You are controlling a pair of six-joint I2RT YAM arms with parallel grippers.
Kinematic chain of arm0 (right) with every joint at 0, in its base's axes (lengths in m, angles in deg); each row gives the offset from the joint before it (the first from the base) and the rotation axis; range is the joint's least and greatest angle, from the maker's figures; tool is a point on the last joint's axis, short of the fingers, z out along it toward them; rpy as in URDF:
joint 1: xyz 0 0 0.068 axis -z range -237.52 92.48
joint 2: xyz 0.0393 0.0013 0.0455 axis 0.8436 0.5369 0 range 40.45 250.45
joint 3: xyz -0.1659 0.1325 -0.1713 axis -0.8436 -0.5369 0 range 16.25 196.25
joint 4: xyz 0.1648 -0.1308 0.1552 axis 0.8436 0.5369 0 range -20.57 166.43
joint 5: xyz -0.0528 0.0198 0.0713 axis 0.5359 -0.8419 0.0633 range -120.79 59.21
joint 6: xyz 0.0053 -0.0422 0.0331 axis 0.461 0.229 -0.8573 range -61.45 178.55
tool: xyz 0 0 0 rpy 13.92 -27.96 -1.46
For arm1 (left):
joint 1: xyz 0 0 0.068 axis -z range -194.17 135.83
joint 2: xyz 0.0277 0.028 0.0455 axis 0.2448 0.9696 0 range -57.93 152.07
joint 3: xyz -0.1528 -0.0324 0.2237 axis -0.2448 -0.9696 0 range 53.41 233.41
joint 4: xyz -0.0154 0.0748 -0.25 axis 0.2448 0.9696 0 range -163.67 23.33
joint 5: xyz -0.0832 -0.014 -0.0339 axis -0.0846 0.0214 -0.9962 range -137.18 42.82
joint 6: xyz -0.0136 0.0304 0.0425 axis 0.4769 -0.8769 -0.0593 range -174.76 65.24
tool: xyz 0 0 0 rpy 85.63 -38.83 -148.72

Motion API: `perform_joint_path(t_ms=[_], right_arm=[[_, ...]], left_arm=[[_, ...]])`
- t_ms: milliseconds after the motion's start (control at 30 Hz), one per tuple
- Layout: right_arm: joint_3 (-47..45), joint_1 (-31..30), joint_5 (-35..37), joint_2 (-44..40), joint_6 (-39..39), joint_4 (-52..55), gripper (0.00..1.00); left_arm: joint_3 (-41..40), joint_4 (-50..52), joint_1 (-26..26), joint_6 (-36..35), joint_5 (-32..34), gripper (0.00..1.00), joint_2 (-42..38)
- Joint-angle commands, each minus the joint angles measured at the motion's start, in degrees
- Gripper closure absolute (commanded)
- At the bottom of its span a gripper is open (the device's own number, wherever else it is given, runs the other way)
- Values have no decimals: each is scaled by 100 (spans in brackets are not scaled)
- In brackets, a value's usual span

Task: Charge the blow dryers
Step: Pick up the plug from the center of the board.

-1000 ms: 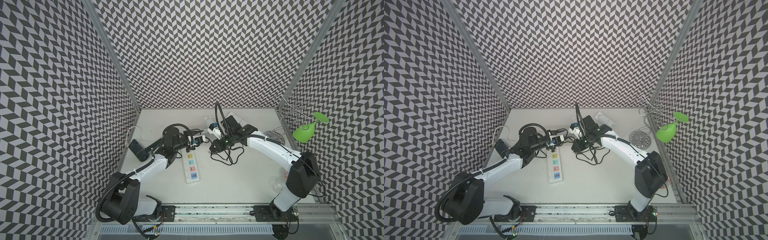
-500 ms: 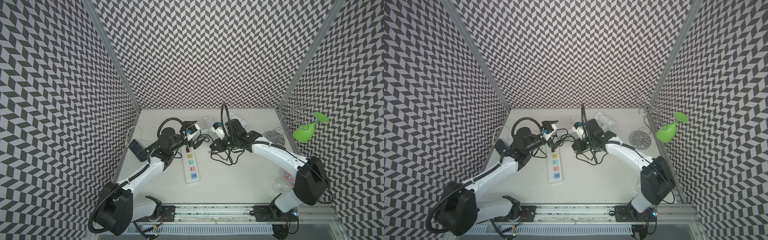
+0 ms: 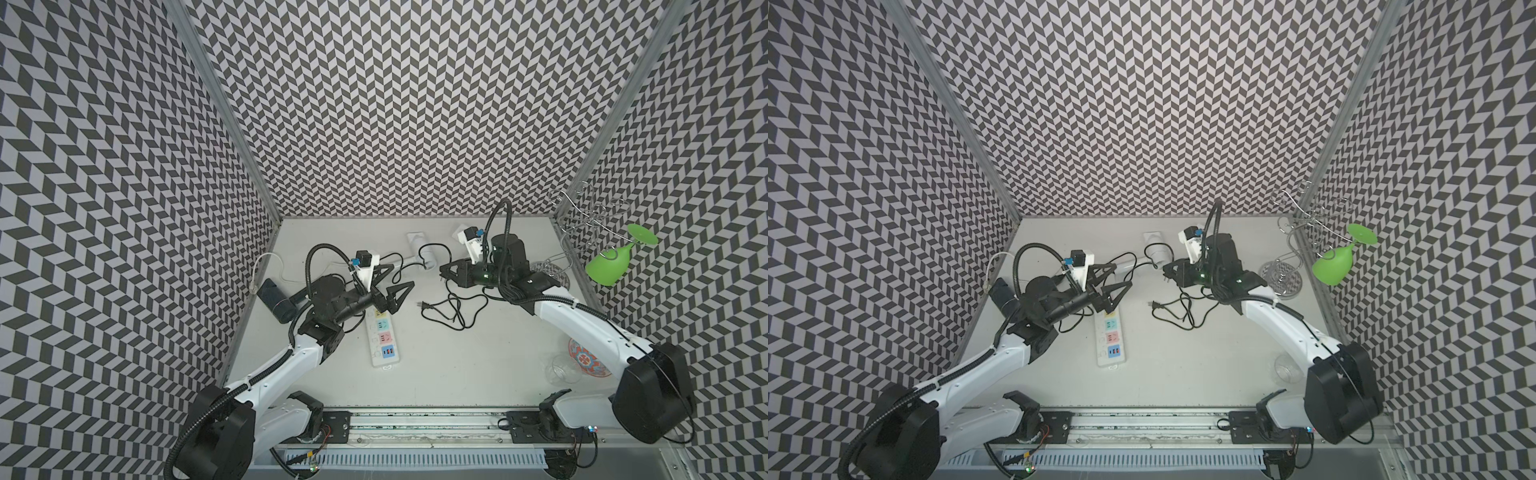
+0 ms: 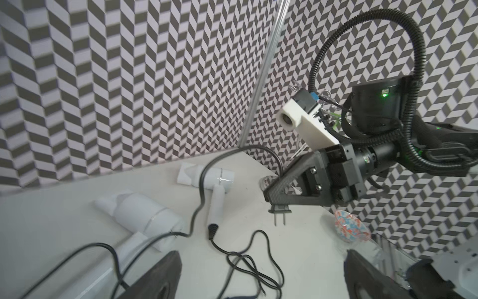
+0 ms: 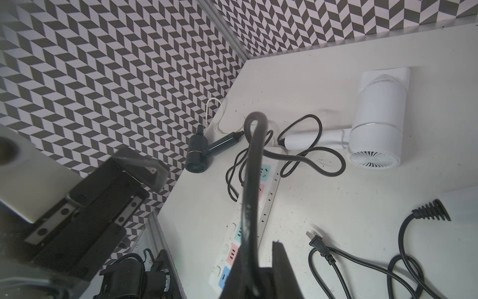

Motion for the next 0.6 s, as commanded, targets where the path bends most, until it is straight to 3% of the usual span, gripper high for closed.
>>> perform_joint_path(t_ms=[0,133,333,400,500,567], right_arm=[[-258,68,-346,-264,-462,-1090,100],[-516,92,-643,-428,-644,-1496,100],[-832,96,-1058,-632,-802,-1970,100],[-953,94,-1170,-707,-937,-2176,100],[-1094,94,-1328,-792,-1121,-2453,100],[-1195,98,-1444,-838,-1284,-2666,100]], left_arm=[[-516,-1157,410,1267,-28,1,-140],[-944,-1891,717,1769,136,1,-200],[-1093,-3512,627,2812,-672,3,560],[-1141,-4667,594,3533,-912,6,1093],[-1114,-6526,594,4696,-1073,16,2058],[-879,-6934,622,5101,-1244,27,2589]])
